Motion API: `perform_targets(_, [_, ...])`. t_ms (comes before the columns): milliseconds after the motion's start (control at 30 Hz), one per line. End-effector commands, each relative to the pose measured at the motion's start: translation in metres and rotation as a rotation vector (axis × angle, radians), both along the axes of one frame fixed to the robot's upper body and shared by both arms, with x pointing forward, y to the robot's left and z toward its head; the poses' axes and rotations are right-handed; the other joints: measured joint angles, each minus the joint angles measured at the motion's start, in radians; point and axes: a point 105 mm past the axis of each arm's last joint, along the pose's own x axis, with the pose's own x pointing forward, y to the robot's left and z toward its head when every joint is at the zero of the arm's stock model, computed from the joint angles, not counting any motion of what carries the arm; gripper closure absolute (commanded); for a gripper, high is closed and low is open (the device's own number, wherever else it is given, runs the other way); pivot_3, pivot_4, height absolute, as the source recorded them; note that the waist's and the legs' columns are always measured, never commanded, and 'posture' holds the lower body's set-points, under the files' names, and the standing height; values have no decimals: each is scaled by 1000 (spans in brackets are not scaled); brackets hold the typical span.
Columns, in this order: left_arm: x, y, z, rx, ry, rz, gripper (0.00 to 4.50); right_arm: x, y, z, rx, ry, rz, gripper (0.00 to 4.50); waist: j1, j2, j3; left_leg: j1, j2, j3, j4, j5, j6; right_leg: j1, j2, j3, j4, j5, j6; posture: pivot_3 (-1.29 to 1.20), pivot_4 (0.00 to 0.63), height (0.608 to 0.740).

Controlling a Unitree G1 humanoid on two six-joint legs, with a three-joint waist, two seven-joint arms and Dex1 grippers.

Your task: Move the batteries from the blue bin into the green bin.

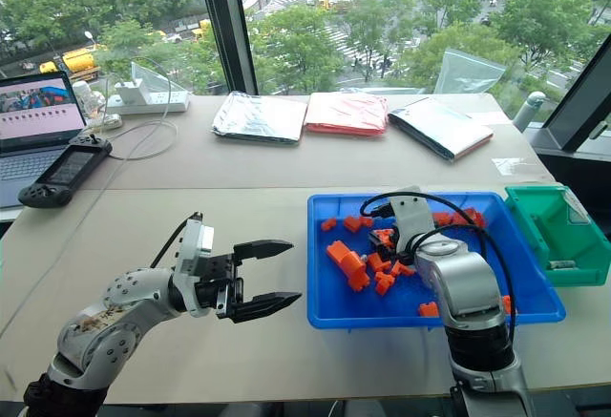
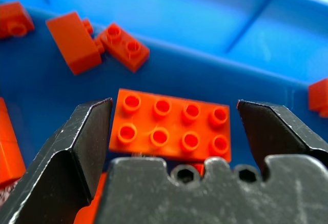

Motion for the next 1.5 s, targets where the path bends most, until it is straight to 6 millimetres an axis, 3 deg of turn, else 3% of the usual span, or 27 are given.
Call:
perform_targets(33, [-6,-2,10,-17,-35,-27,0,0,-5,4,-20,-23,-25,15,0,0,0,0,0,0,0,0,0,0,0,0,0,0,0,0,150,740])
perform_targets(367, [-5,-3,10,-19,-35,-28,0,4,-8,13,-11,-61,-38,15,0,0,0,0,0,0,0,0,0,0,0,0,0,0,0,0,150,740])
perform_targets(400, [-5,-3,10,-19,-36,-27,0,5,-8,14,-21,-65,-38,518,0,0,0,0,0,0,0,0,0,0,0,0,0,0,0,0,150,740])
perform_targets(500, [-5,-3,10,-19,-35,-26,0,7,-6,19,-17,-81,-25,1128,0,0,0,0,0,0,0,0,0,0,0,0,0,0,0,0,150,740])
perform_targets(633, [-5,-3,10,-19,-34,-23,0,9,-9,33,-13,-127,-31,1129,-1,0,0,0,0,0,0,0,0,0,0,0,0,0,0,0,150,740])
perform_targets(767, [-5,-2,10,-19,-32,-22,0,9,-22,69,10,-231,-58,1129,0,0,0,0,0,0,0,0,0,0,0,0,0,0,0,0,150,740])
perform_targets(867, [-5,-2,9,-18,-32,-21,0,1,-55,86,-20,-252,-115,1129,4,0,0,0,0,0,0,0,0,0,0,0,0,0,0,0,150,740])
perform_targets(967, [-5,-3,8,-18,-31,-20,0,-15,-89,84,-90,-208,-166,1129,13,0,0,-1,0,-1,0,0,0,1,0,-1,-2,0,0,0,150,740])
perform_targets(1067, [-4,-2,7,-20,-28,-18,0,-27,-101,73,-116,-156,-161,1129,9,0,0,-1,0,0,0,0,1,1,0,-1,-3,0,0,0,150,740])
perform_targets(1167, [-4,-1,7,-18,-25,-18,0,-33,-107,68,-120,-148,-150,1129,-6,0,0,-1,1,1,-1,0,1,0,1,0,-2,0,0,0,150,740])
perform_targets(1233, [-4,-1,6,-18,-24,-18,0,-33,-109,69,-106,-160,-164,128,-7,1,0,0,1,1,-1,0,1,0,1,1,-2,0,0,0,150,740])
perform_targets(1267, [-4,-1,6,-18,-24,-18,0,-33,-110,69,-93,-164,-167,32,-7,1,0,0,1,1,-1,0,1,0,1,1,-2,0,0,0,150,740])
perform_targets(1500, [-4,0,5,-15,-20,-24,0,-31,-106,79,-67,-218,-170,32,3,1,0,0,1,1,0,0,1,1,1,1,-2,0,0,0,150,740])
